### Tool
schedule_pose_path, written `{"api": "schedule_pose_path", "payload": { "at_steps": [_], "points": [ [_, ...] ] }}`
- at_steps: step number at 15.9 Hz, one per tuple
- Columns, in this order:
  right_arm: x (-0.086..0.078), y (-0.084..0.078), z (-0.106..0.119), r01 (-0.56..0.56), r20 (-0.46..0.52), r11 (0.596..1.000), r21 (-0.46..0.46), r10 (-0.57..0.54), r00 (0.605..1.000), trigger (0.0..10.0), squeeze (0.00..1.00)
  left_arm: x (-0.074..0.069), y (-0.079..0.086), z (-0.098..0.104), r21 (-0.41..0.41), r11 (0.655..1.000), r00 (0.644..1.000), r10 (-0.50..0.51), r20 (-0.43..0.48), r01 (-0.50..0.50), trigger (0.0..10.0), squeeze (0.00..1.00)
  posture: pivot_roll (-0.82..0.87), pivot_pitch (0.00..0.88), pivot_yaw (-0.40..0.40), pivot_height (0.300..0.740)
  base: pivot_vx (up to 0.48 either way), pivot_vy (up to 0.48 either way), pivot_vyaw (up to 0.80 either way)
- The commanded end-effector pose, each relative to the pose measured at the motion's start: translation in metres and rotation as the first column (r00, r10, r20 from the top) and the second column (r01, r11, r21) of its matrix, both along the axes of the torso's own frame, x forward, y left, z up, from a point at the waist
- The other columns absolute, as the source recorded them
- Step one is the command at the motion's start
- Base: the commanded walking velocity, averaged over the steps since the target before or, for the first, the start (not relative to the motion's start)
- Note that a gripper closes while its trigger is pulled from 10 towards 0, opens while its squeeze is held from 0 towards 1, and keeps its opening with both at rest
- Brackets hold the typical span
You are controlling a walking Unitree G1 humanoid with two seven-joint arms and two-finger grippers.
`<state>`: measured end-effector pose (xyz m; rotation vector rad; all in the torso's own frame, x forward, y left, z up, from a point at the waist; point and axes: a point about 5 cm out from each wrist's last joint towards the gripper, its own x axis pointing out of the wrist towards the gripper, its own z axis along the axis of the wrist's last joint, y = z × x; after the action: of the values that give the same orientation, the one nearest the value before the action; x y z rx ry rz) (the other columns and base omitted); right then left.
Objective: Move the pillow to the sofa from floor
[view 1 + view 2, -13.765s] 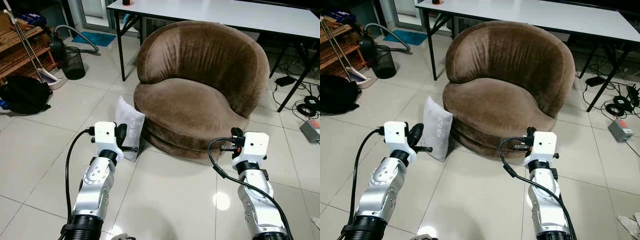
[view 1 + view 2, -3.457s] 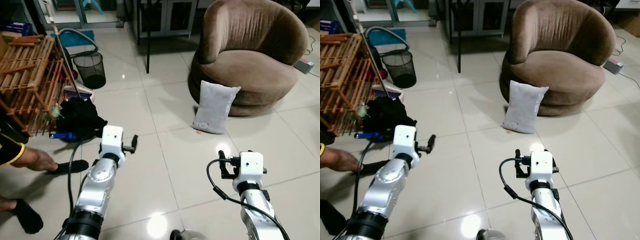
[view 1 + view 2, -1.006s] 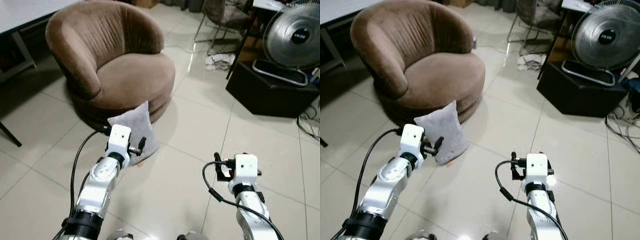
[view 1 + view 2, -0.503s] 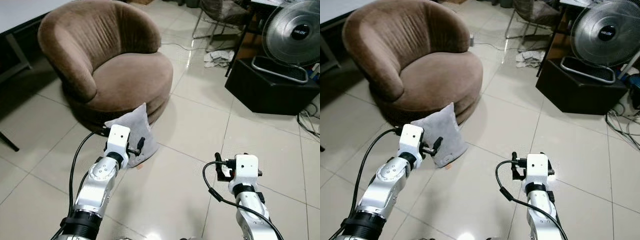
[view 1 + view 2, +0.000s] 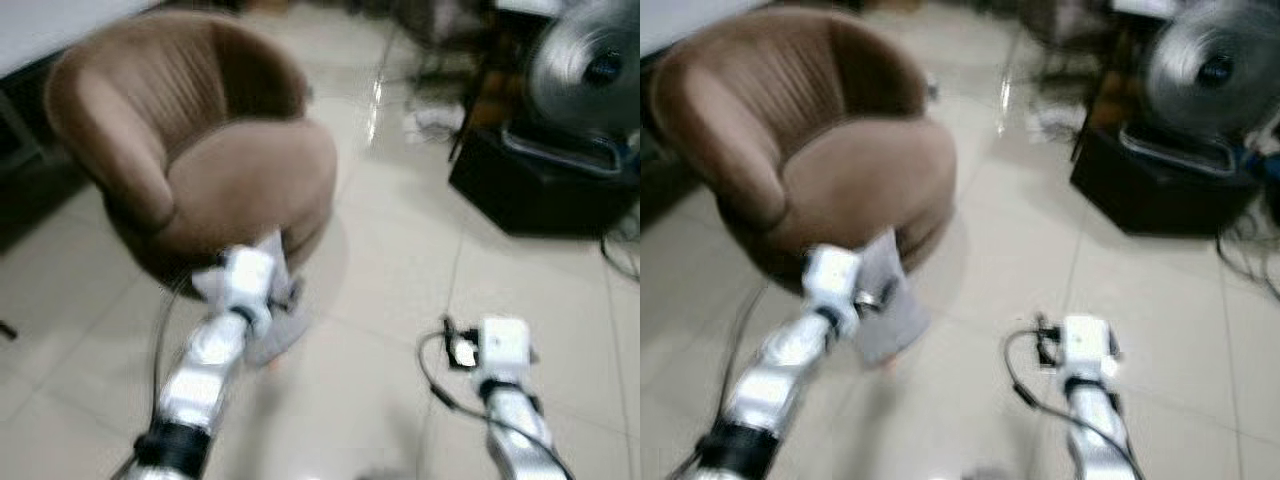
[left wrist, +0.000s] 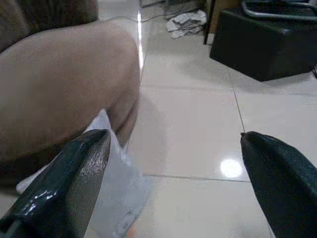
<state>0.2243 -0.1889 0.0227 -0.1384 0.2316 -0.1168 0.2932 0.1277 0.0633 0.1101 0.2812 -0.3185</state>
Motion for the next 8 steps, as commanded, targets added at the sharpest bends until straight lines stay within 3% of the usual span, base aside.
{"api": "schedule_pose_path", "payload": {
  "at_steps": [1,3,8],
  "points": [
    [0.0050,0.0119,0.0048,-0.030,0.029,0.999,0.015,0.029,0.999,10.0,0.00,-0.0015,0.0147,-0.0007,0.030,0.999,1.000,0.022,0.002,-0.022,10.0,0.00,-0.04,0.086,-0.018,0.740,0.000,0.000,0.00],
    [0.0046,0.0121,0.0045,-0.028,0.029,0.999,0.015,0.028,0.999,10.0,0.00,-0.0025,0.0117,-0.0016,0.032,0.999,1.000,0.001,-0.005,-0.001,10.0,0.00,-0.04,0.081,-0.014,0.740,0.000,0.000,0.00],
    [0.0030,0.0121,0.0041,-0.031,0.036,0.999,0.018,0.030,0.999,10.0,0.00,-0.0044,0.0080,-0.0028,0.010,0.999,0.999,-0.036,-0.020,0.036,10.0,0.00,-0.04,0.077,-0.011,0.740,0.000,0.480,0.00]
  ]
}}
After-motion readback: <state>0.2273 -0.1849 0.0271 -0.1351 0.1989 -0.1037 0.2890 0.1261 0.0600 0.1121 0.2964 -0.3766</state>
